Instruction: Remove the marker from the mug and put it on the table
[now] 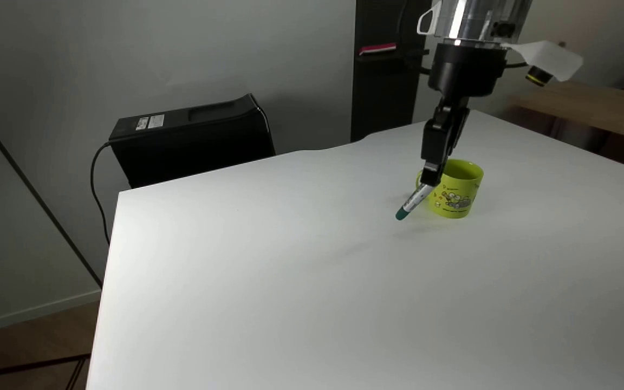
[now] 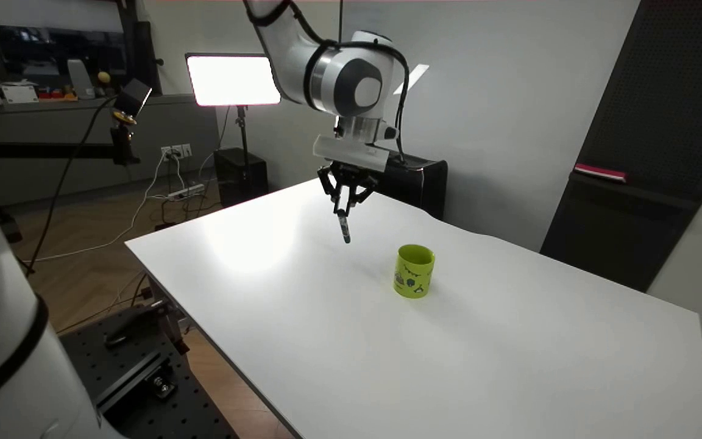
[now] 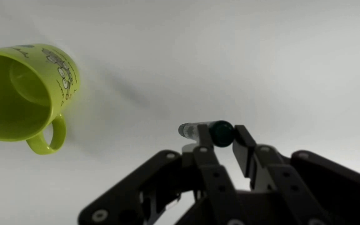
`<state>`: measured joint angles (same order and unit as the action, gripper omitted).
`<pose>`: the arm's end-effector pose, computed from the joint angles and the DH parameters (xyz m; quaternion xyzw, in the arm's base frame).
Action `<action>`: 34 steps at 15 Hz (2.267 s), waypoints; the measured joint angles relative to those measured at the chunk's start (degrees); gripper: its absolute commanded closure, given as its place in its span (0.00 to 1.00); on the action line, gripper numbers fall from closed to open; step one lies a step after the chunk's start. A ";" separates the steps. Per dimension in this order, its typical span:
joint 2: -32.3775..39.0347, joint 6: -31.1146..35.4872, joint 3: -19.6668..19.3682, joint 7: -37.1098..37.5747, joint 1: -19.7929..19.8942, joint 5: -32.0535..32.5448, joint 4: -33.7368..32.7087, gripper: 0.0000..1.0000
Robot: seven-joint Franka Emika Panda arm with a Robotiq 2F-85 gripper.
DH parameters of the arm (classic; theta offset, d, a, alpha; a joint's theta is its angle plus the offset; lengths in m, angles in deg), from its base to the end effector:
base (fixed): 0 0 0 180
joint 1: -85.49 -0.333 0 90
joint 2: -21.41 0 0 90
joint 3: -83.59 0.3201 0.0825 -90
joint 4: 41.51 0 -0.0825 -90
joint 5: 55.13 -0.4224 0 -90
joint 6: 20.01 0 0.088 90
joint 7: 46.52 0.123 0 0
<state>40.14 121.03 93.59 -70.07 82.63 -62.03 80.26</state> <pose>0.5875 0.1362 0.2171 -0.9626 -0.2627 -0.0121 0.0651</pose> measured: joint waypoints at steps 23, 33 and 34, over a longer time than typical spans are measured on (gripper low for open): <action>-0.22 1.70 -0.09 1.27 4.13 4.23 18.43 0.94; 5.57 -4.30 -3.94 4.83 2.10 9.85 11.12 0.94; 6.24 -3.74 -3.94 4.87 2.02 10.05 10.79 0.94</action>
<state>46.37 117.30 89.65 -65.20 84.64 -51.97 91.05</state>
